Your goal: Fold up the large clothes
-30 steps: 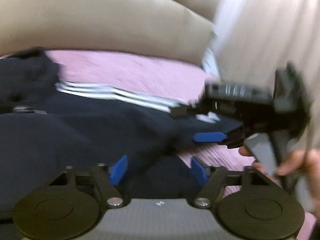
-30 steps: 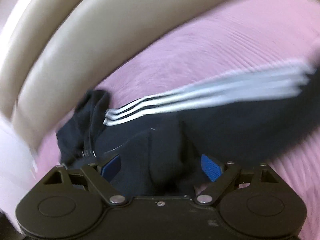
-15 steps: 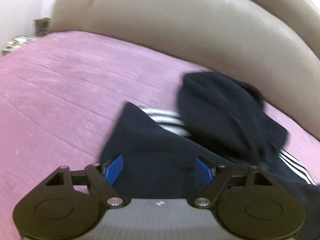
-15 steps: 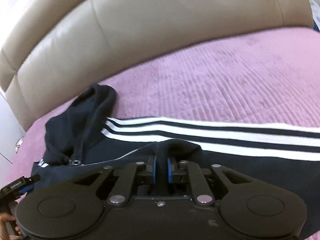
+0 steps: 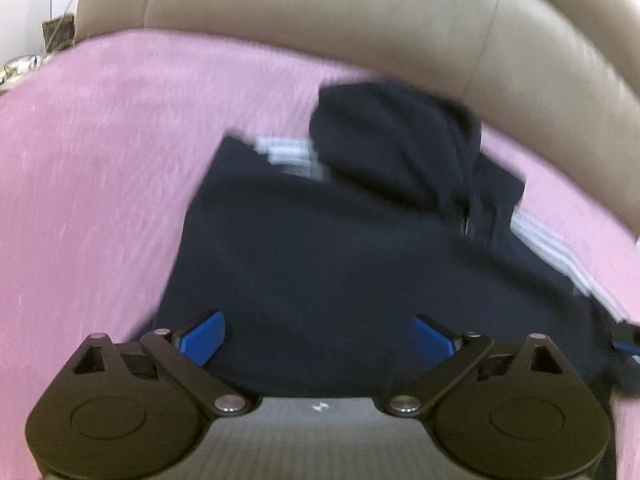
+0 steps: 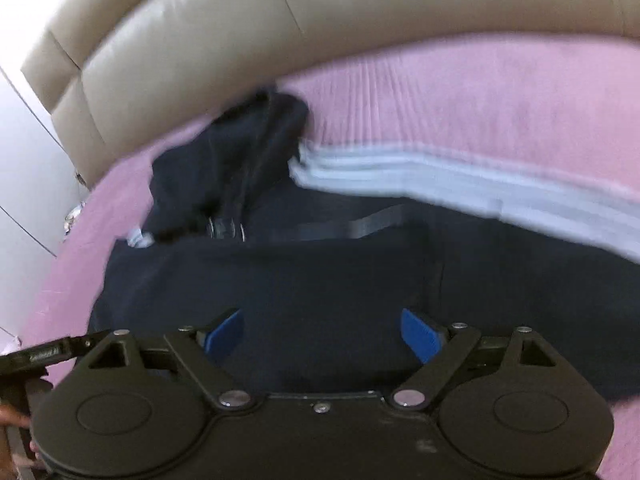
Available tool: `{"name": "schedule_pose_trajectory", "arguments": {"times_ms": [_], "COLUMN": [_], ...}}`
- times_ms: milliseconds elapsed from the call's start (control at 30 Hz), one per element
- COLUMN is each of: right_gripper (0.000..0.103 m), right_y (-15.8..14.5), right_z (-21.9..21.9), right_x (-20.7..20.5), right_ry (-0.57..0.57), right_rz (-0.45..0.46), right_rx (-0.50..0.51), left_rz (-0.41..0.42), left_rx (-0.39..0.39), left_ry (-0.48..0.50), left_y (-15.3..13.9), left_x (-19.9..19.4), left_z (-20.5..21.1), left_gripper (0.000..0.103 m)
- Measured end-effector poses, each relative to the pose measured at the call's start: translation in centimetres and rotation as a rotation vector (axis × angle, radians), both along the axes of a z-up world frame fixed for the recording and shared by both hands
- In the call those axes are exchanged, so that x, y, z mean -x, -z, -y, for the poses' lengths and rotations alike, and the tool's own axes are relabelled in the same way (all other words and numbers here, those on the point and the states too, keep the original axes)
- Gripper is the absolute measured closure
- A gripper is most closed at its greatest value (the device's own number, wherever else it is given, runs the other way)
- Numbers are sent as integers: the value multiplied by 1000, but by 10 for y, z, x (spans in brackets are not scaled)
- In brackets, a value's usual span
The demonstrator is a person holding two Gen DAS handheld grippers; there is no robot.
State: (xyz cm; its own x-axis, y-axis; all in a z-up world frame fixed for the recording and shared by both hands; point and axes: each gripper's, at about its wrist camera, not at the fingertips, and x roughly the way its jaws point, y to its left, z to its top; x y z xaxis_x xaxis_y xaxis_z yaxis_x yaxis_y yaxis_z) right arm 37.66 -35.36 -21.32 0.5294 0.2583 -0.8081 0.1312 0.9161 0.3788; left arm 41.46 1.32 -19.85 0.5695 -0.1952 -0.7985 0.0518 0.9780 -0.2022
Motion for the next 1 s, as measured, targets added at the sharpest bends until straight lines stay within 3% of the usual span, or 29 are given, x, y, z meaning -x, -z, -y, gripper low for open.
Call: {"name": "schedule_pose_trajectory", "arguments": {"times_ms": [133,267,333,400,500,733,900,1000], "right_gripper": [1,1,1,1,1,1,7,11], "right_y": [6,7,3,-5,-21,-69,-68,-45], "right_z": [-14,-16,-6,13,54,177,277,324], "right_x": [27,43,49,57,73,101,155,184], "right_ry": [-35,-25,5,98,236,573,814,917], "right_rz": [88,160,163,158,163,156,229,228], "right_rx": [66,62,8,-118,-231,-152,-97,-120], "left_rz": [-22,-100,-86,-91,-88,-90,-101,-123], "left_rx": [-89,-59,-34,3,44,74,149,172], "left_ry": [55,-3,-33,-47,-60,-42,-57,-38], "left_y": [14,19,16,10,-1,-12,-6,-1], "left_x": [18,24,26,32,43,57,64,66], "left_z": [5,0,-4,-5,-5,6,11,16], "left_gripper": [3,0,0,1,1,1,2,7]}}
